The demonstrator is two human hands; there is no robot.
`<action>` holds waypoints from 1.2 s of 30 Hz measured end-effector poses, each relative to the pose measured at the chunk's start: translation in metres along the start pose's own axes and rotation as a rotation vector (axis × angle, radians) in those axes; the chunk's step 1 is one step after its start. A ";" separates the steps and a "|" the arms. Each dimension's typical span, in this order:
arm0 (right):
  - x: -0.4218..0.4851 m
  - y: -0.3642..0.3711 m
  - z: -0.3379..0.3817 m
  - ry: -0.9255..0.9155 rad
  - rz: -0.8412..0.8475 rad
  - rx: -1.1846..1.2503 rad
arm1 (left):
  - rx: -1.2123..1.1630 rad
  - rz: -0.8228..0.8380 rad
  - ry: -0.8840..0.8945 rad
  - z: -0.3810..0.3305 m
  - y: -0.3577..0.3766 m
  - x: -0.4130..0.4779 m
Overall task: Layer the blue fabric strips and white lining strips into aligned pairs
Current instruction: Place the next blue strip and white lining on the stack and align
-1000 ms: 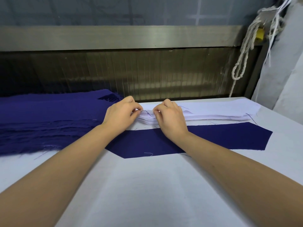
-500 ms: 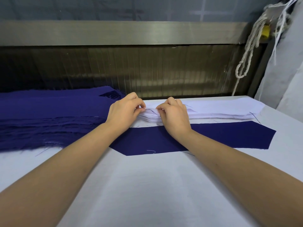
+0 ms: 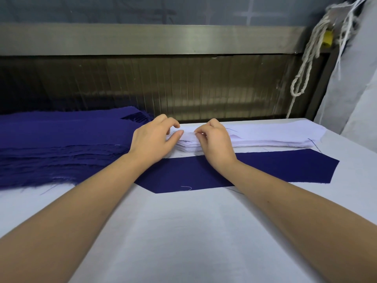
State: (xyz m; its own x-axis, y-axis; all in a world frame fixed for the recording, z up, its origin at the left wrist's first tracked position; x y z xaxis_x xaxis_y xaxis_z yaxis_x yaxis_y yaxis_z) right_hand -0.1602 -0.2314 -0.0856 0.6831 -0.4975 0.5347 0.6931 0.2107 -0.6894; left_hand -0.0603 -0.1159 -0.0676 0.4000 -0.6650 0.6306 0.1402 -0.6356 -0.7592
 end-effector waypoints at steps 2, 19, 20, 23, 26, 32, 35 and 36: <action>0.000 -0.001 -0.002 0.016 -0.027 0.051 | 0.013 -0.015 -0.027 0.001 0.000 0.000; -0.002 -0.015 -0.005 0.066 -0.200 0.143 | -0.004 0.124 -0.141 -0.011 0.005 0.002; -0.003 -0.015 -0.003 0.060 -0.196 0.153 | -0.007 0.109 -0.138 -0.011 0.004 0.002; -0.004 -0.014 0.001 0.025 -0.172 0.214 | -0.088 0.018 -0.165 -0.007 -0.004 0.005; -0.003 -0.014 0.002 0.012 -0.137 0.284 | -0.169 -0.002 -0.201 -0.006 -0.005 0.006; 0.000 -0.017 -0.006 0.212 -0.058 0.541 | -0.349 -0.024 -0.232 -0.010 -0.011 0.007; 0.001 -0.019 -0.019 0.444 -0.060 0.757 | -0.390 -0.060 -0.240 -0.011 -0.017 0.008; 0.001 -0.021 -0.024 0.521 -0.067 0.820 | -0.425 -0.065 -0.247 -0.011 -0.019 0.007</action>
State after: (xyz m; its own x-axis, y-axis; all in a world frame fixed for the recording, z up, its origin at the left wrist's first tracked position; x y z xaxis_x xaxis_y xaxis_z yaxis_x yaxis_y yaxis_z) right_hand -0.1791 -0.2571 -0.0826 0.5858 -0.7980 0.1412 0.8066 0.5910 -0.0059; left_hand -0.0701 -0.1132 -0.0471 0.6128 -0.5385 0.5784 -0.1894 -0.8107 -0.5540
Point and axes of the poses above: each hand's wrist, its own x-axis towards the middle knuckle, its own y-axis out of the palm, z = x × y, the point moved 4 cm from there along x, towards the middle knuckle
